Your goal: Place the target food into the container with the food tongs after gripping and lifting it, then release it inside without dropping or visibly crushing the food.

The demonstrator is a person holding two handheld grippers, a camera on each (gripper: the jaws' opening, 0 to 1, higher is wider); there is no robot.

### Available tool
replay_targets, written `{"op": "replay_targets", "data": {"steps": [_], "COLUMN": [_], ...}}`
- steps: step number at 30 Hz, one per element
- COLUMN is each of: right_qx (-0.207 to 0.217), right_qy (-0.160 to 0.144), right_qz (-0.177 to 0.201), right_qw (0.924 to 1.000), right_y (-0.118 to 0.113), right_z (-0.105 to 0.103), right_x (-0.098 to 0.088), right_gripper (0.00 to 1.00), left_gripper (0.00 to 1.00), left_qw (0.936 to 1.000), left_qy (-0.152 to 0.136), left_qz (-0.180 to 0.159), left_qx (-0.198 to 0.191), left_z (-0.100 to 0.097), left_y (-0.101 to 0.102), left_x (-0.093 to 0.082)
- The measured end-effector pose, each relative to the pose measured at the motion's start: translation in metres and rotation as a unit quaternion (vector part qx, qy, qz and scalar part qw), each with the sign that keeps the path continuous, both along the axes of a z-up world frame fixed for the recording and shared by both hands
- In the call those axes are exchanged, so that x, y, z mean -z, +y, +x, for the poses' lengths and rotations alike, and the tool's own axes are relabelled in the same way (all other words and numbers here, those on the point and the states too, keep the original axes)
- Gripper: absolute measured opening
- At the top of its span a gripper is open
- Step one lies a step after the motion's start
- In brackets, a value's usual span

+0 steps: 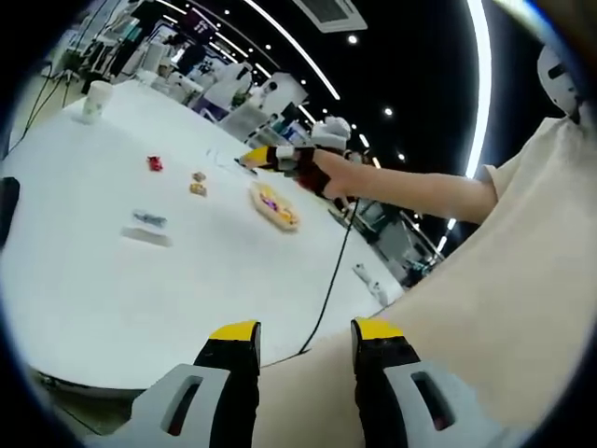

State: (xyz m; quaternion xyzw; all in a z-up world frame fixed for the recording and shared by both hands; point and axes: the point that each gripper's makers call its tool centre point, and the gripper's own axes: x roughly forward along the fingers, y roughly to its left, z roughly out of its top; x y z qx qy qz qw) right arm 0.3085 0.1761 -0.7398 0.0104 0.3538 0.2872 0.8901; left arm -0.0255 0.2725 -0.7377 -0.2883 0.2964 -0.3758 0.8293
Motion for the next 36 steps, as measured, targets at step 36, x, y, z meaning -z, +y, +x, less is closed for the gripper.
{"op": "replay_targets", "data": {"steps": [36], "right_qx": [-0.027], "right_qy": [0.067], "right_qz": [-0.013], "right_qw": [0.9973], "right_y": [0.04], "right_z": [-0.005], "right_x": [0.065], "right_gripper": [0.29], "left_gripper": [0.37], "left_qw": [0.9995], "left_qy": [0.025], "left_qz": [-0.001], "left_qx": [-0.019], "left_z": [0.013], "left_y": [0.023], "left_x": [0.008]}}
